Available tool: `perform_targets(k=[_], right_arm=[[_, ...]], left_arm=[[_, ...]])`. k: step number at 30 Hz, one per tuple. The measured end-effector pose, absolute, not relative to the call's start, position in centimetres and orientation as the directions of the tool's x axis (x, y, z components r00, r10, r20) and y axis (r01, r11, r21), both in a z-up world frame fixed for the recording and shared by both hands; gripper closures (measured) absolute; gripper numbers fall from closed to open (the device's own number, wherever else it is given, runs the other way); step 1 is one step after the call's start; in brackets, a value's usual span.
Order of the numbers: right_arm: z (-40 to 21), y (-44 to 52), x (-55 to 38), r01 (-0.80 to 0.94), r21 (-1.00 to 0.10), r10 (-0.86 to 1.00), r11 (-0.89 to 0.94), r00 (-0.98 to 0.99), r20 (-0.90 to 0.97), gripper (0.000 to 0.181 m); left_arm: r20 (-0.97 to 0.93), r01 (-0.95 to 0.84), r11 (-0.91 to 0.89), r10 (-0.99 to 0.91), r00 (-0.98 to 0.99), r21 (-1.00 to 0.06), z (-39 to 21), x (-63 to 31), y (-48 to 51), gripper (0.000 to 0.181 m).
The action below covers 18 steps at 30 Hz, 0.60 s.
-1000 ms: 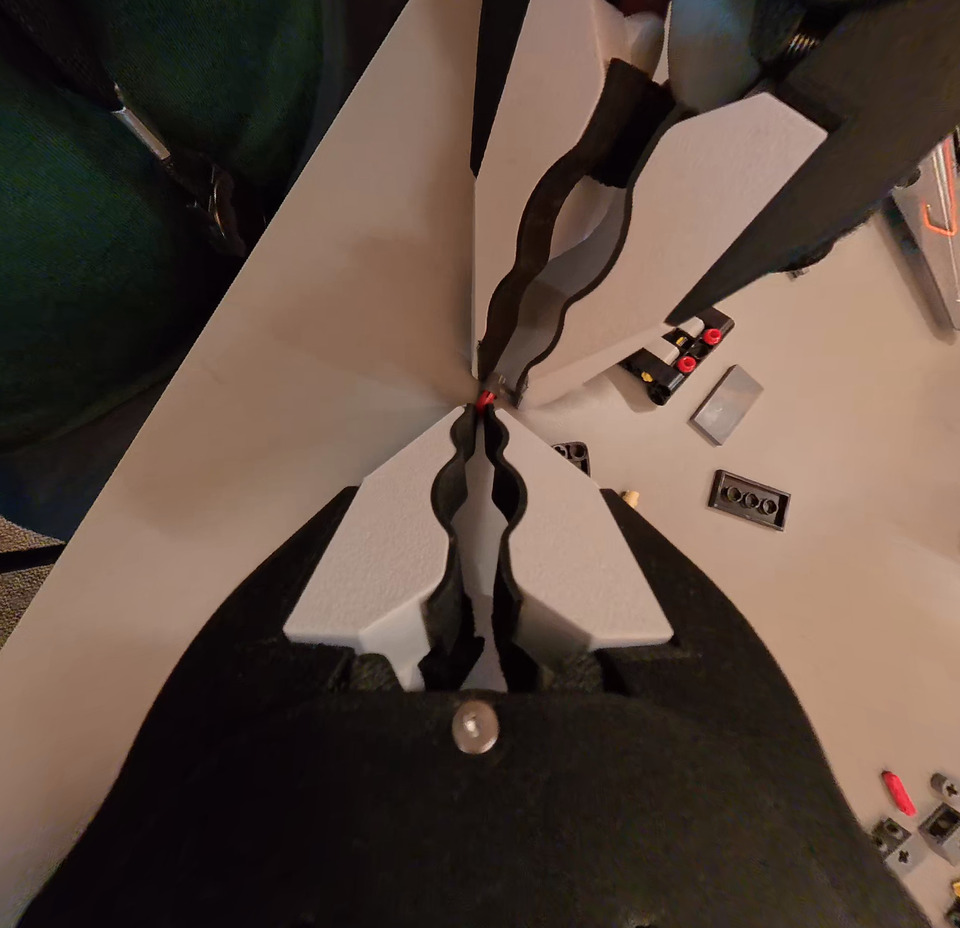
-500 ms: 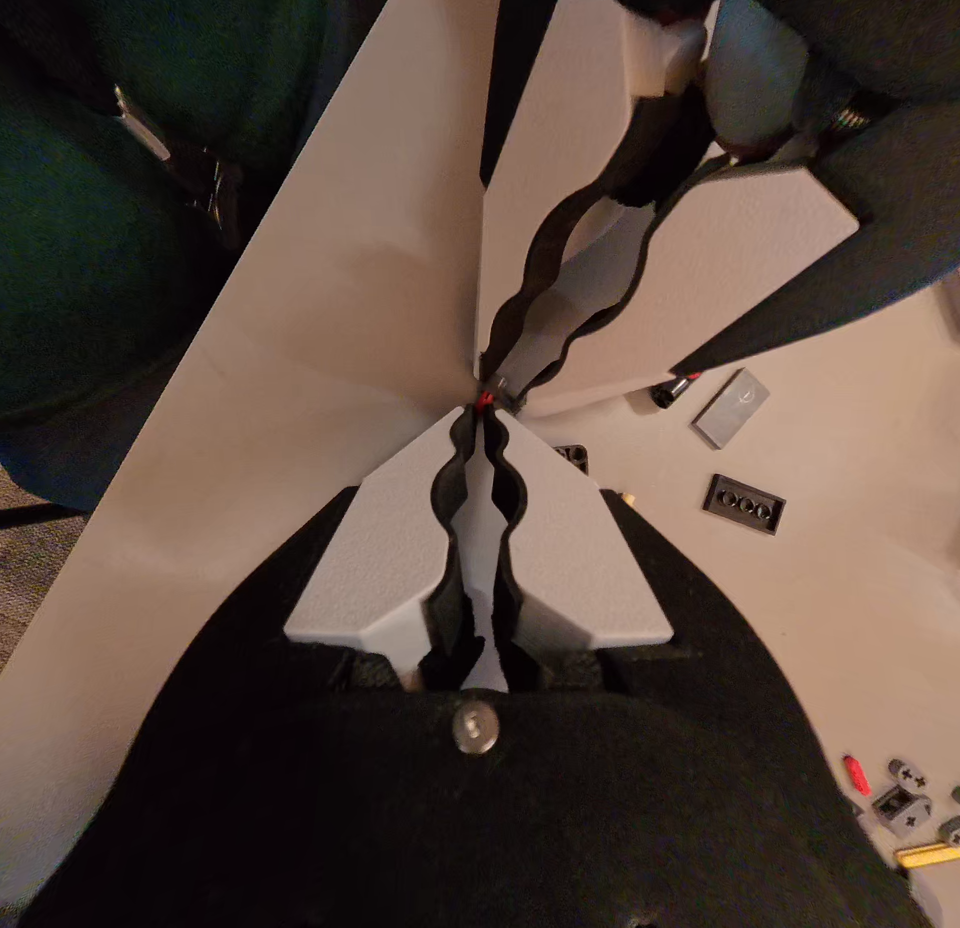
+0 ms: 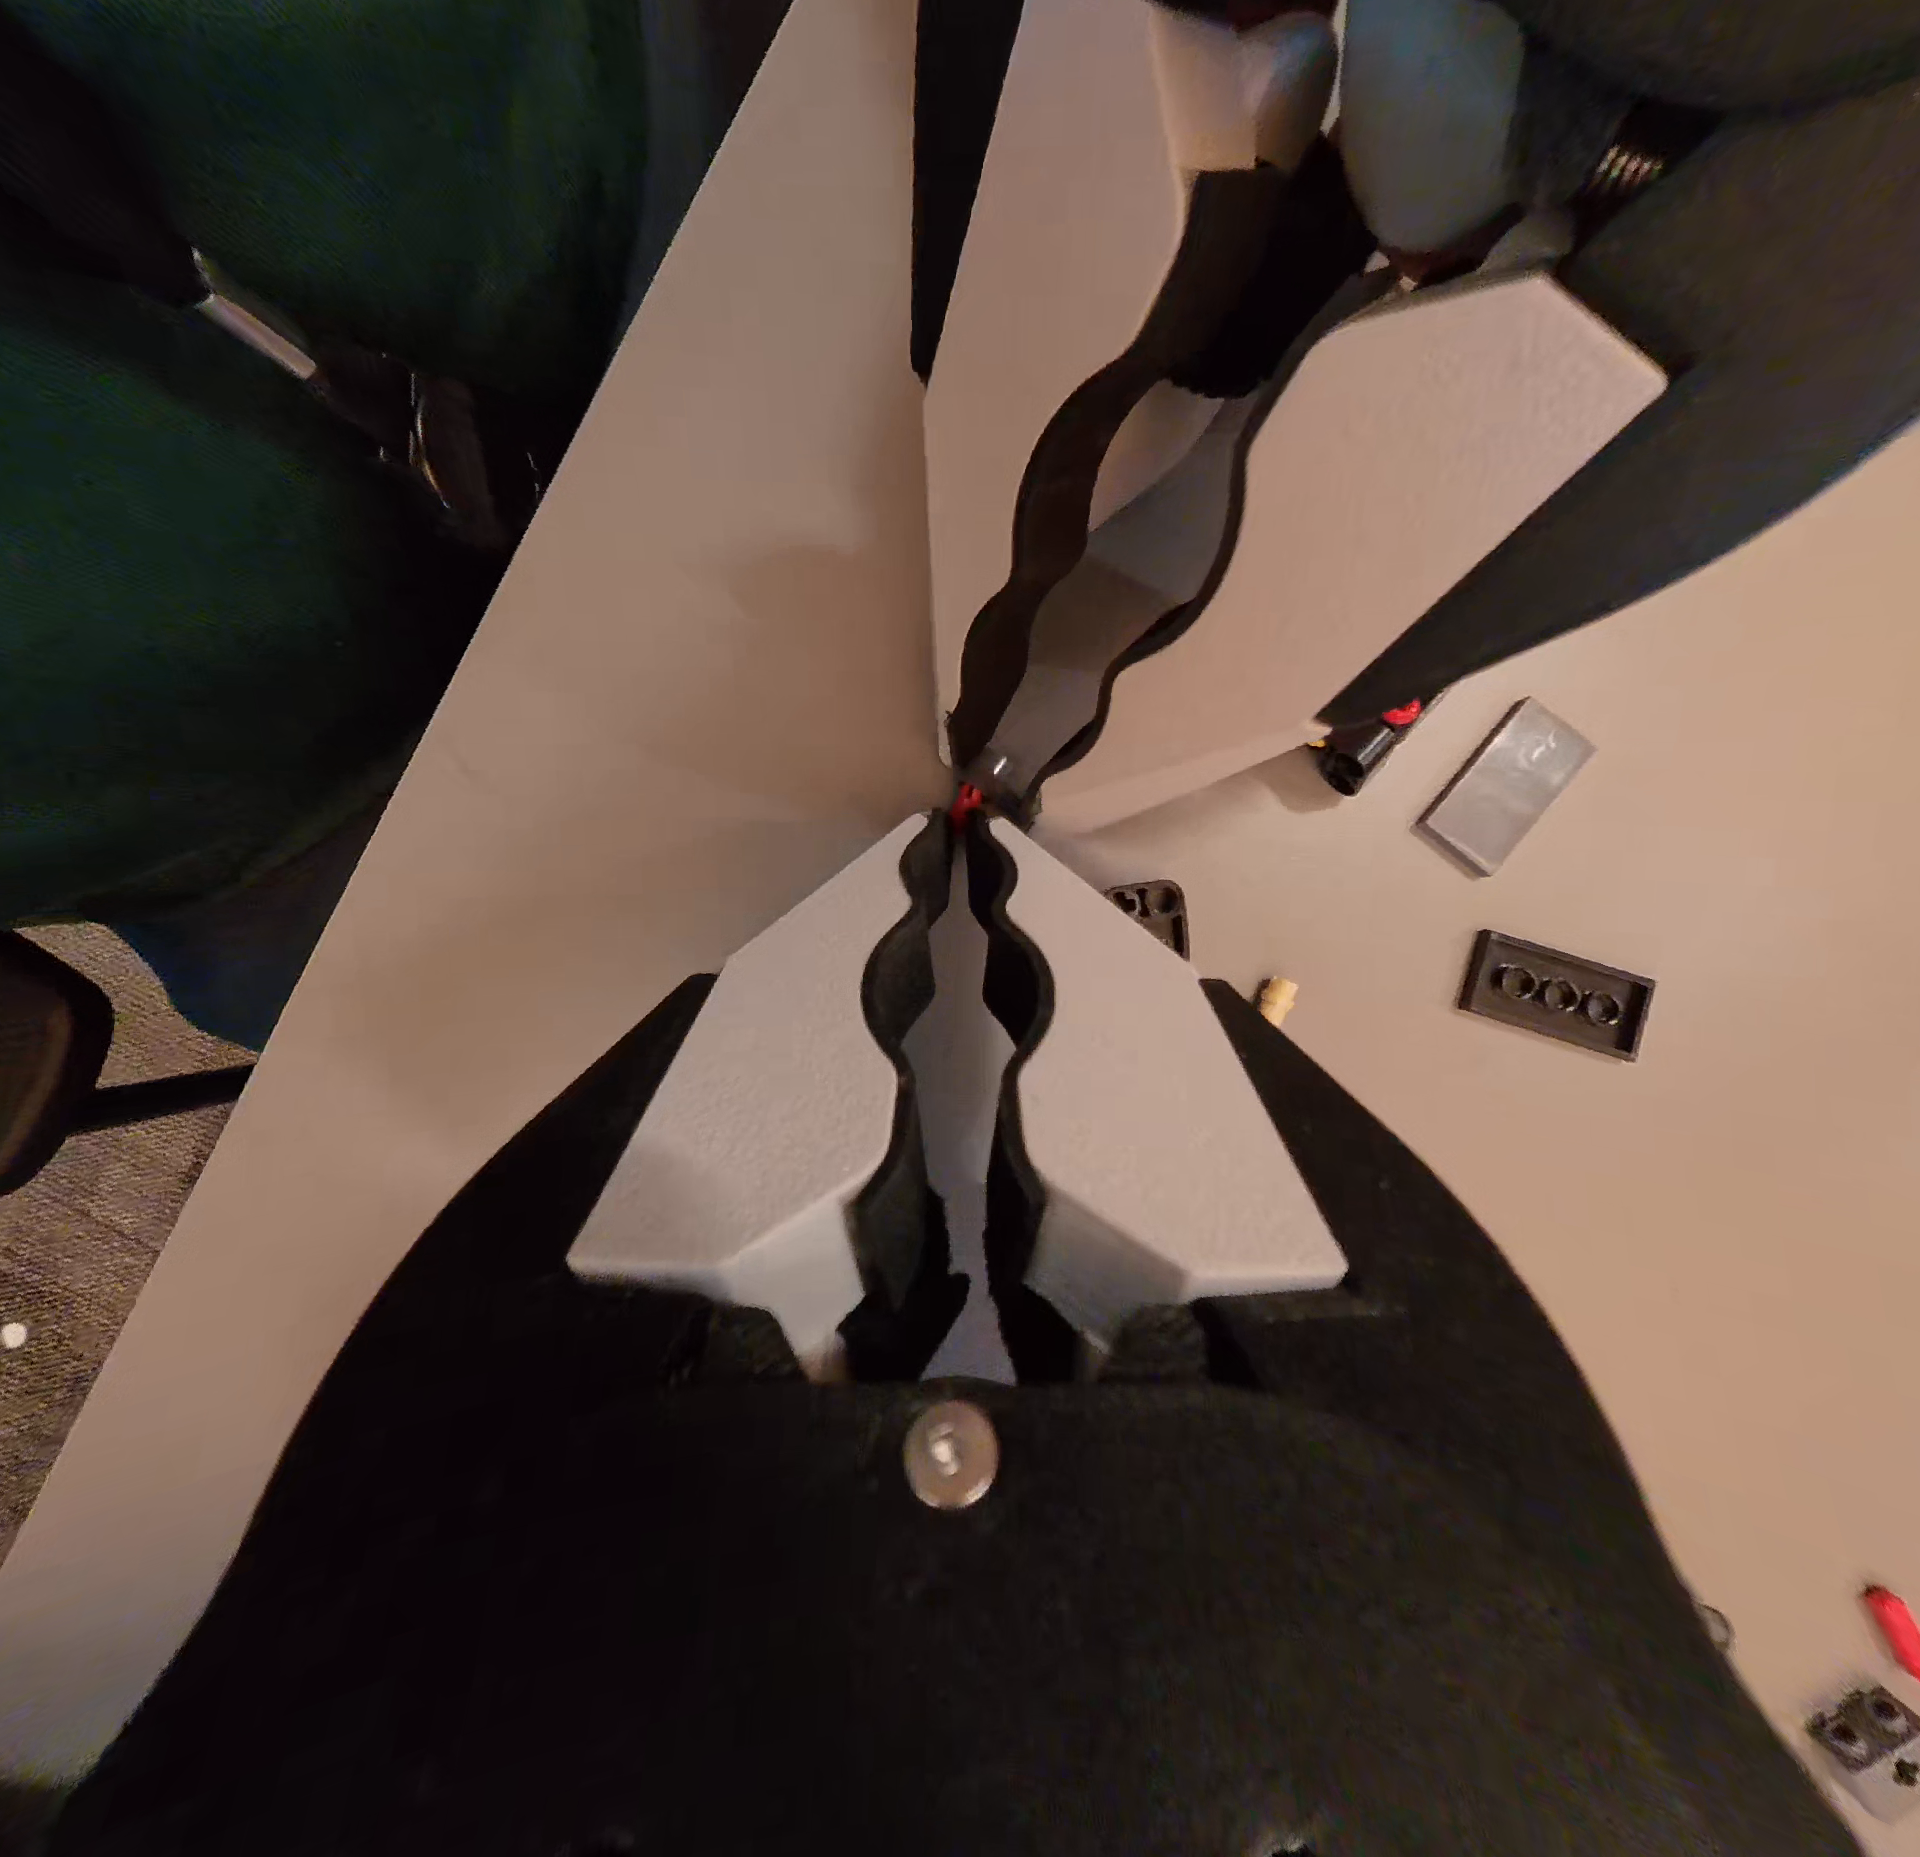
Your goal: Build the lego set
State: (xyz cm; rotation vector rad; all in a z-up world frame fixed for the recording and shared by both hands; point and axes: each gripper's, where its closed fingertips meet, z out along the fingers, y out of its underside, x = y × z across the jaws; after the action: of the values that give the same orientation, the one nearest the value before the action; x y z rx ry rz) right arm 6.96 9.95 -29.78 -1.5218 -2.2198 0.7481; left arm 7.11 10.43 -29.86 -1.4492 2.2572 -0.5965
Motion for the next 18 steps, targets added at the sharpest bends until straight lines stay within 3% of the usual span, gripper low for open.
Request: perform_targets(k=[18], right_arm=[[-29.76,9.96,7.06,0.771,-0.602,0.953,0.206,-0.297,-0.054,0.181]], left_arm=[[-0.105,-0.774,0.341,-0.935,-0.34,-0.534,-29.92,7.58,10.27,0.177]])
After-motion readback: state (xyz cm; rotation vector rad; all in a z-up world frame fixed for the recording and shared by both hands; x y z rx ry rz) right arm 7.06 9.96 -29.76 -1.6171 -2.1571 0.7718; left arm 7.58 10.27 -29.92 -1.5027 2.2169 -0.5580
